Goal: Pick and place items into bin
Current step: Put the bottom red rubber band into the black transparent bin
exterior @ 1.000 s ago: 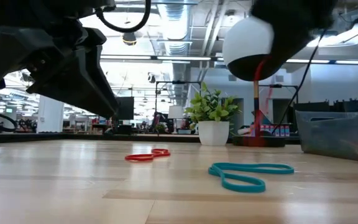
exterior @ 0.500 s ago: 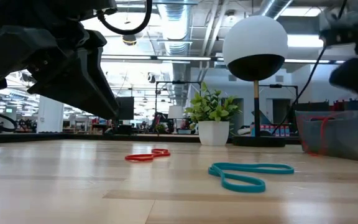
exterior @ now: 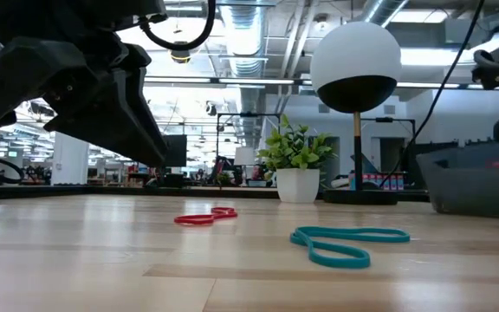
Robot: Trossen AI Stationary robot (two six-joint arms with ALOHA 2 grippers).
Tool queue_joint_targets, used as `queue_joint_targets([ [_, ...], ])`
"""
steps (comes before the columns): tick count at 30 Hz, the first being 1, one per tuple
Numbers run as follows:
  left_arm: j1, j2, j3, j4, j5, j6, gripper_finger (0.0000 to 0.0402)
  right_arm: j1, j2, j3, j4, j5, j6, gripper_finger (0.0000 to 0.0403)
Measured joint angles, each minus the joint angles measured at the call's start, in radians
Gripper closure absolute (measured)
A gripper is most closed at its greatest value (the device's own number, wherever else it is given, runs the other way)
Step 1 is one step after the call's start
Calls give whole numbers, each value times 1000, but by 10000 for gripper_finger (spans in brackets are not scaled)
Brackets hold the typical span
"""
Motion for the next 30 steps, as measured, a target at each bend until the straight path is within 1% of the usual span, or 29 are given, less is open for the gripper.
queue_joint_targets([
  [5, 0, 0, 0, 0, 11, 0, 281, 0, 0, 30, 0, 17, 0, 398],
  [7, 0, 0, 0, 0, 12, 0, 281, 0, 1, 54, 4, 58, -5, 399],
  [11, 0, 0, 0, 1, 13, 0, 281, 0, 1, 115, 39, 168, -79, 400],
  [14, 0, 0, 0, 1, 18, 0, 281, -4, 1, 144, -2, 203, -60, 400],
  [20, 0, 0, 0, 1, 44, 0, 281, -30, 1, 115, 1, 201, -67, 397],
  [23, 0, 0, 0, 1, 44, 0, 281, -47, 1, 102, 15, 156, -41, 392],
  [27, 0, 0, 0, 1, 44, 0, 281, -61, 1, 93, 15, 55, -2, 370],
  [30, 0, 0, 0, 1, 44, 0, 281, -60, 1, 92, 60, 49, -3, 345],
])
